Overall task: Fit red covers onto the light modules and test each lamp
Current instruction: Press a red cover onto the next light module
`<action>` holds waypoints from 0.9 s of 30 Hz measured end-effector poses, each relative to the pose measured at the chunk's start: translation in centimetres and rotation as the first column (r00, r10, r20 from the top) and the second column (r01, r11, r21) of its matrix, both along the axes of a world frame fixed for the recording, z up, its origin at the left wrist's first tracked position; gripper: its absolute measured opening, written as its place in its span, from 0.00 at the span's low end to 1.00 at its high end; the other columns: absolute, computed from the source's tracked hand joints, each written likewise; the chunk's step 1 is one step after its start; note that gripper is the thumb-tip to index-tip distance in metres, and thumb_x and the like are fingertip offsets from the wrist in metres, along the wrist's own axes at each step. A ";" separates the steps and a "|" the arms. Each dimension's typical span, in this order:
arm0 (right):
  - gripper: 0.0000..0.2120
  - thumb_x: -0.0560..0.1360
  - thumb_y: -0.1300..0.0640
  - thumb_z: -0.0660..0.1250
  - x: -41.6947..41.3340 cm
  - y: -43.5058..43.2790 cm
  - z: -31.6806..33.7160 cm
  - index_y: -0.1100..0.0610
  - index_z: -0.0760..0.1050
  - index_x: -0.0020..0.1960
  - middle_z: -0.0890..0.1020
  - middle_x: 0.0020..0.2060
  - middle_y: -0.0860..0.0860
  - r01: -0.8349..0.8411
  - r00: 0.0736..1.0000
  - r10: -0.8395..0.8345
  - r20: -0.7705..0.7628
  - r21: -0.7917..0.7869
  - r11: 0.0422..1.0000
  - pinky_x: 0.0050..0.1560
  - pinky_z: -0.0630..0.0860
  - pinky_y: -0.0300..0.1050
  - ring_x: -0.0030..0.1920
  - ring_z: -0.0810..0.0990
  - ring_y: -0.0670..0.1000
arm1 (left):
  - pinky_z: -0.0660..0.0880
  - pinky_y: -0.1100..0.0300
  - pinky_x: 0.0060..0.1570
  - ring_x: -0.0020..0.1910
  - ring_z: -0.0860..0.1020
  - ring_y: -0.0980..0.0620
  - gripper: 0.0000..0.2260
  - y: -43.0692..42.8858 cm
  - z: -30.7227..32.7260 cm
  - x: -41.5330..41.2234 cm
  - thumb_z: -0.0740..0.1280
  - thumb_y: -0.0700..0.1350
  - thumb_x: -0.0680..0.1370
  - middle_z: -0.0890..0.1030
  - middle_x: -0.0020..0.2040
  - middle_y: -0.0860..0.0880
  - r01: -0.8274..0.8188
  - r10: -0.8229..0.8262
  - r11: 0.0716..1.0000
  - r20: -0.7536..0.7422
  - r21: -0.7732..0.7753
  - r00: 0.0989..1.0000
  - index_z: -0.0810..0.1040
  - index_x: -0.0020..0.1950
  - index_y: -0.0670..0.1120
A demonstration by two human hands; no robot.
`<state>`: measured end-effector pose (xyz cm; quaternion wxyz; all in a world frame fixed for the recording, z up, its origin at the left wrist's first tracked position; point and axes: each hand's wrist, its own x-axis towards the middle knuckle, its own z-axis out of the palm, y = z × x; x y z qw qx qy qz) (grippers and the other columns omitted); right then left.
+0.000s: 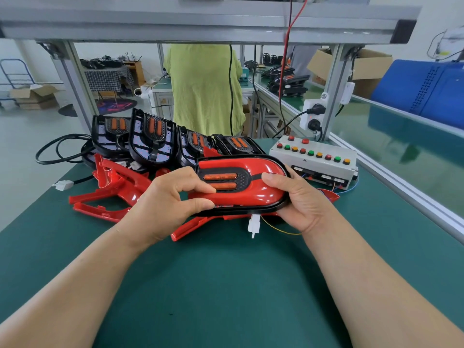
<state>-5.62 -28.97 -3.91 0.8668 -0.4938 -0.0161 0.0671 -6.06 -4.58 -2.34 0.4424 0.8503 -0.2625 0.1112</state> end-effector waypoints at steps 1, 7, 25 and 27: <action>0.32 0.67 0.66 0.71 0.0 0.0 0.0 0.62 0.71 0.71 0.79 0.64 0.64 -0.002 1.000 0.002 -0.003 0.002 1.000 0.60 0.78 0.61 0.62 0.79 0.64 | 0.71 0.68 0.52 0.46 0.79 0.57 0.09 0.0 0.0 0.0 0.77 0.38 0.70 0.80 0.43 0.55 0.002 -0.002 1.000 0.003 -0.003 1.000 0.86 0.47 0.49; 0.30 0.69 0.60 0.71 0.0 0.1 0.0 0.62 0.72 0.70 0.79 0.63 0.63 0.002 1.000 -0.001 -0.013 0.043 0.999 0.57 0.80 0.59 0.58 0.81 0.60 | 0.72 0.61 0.54 0.46 0.79 0.55 0.09 0.0 0.1 0.0 0.77 0.38 0.70 0.80 0.43 0.54 0.013 -0.014 0.999 -0.010 -0.035 1.000 0.86 0.47 0.48; 0.30 0.80 0.37 0.54 0.5 0.0 -0.1 0.60 0.78 0.63 0.84 0.57 0.60 0.087 0.991 -0.083 -0.107 0.036 0.996 0.49 0.84 0.54 0.56 0.84 0.58 | 0.73 0.58 0.55 0.47 0.79 0.55 0.09 -0.2 0.1 -0.2 0.77 0.38 0.70 0.80 0.44 0.53 0.000 -0.004 0.997 -0.054 -0.079 0.999 0.86 0.46 0.49; 0.29 0.82 0.38 0.52 0.6 0.0 -0.2 0.60 0.79 0.61 0.85 0.55 0.60 0.094 0.990 -0.089 -0.108 0.042 0.995 0.47 0.84 0.53 0.54 0.85 0.57 | 0.73 0.59 0.55 0.47 0.79 0.56 0.09 -0.2 0.0 -0.1 0.76 0.38 0.71 0.80 0.44 0.54 0.003 -0.008 0.997 -0.059 -0.080 0.998 0.86 0.47 0.50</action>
